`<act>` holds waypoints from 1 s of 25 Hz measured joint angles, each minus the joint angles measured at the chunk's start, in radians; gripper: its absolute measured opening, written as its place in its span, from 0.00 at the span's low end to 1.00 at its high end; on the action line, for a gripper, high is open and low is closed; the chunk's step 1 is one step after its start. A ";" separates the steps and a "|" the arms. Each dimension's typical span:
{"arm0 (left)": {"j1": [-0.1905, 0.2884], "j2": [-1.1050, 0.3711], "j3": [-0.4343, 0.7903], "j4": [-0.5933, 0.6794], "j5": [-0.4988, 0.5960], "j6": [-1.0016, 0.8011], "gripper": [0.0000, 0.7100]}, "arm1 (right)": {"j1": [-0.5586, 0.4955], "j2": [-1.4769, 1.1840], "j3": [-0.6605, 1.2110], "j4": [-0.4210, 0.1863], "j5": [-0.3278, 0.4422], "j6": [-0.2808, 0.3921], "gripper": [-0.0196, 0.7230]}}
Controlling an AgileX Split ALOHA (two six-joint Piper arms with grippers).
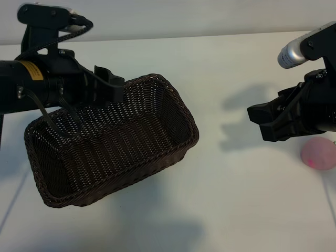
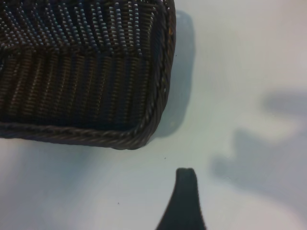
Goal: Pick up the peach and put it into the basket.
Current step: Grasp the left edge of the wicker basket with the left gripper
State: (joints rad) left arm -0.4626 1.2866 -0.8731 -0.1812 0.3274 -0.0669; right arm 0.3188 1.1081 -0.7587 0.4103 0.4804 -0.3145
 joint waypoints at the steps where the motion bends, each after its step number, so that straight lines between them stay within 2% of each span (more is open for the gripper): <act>1: 0.003 0.000 0.000 0.000 0.015 -0.046 0.83 | 0.000 0.000 0.000 0.000 0.000 0.000 0.81; 5: 0.027 0.000 -0.001 0.053 0.127 -0.257 0.83 | 0.000 0.000 0.000 0.000 0.000 0.000 0.81; 15: 0.031 -0.061 0.014 0.486 0.477 -0.685 0.83 | 0.000 0.000 0.000 0.001 0.000 0.000 0.81; 20: 0.031 -0.086 0.077 0.538 0.527 -0.785 0.83 | 0.000 0.000 0.000 0.001 0.000 0.000 0.81; 25: 0.031 -0.086 0.140 0.536 0.498 -0.839 0.83 | 0.000 0.000 0.000 0.001 0.000 0.000 0.81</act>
State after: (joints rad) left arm -0.4312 1.2009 -0.7333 0.3543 0.8258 -0.9063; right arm 0.3188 1.1081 -0.7587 0.4112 0.4801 -0.3145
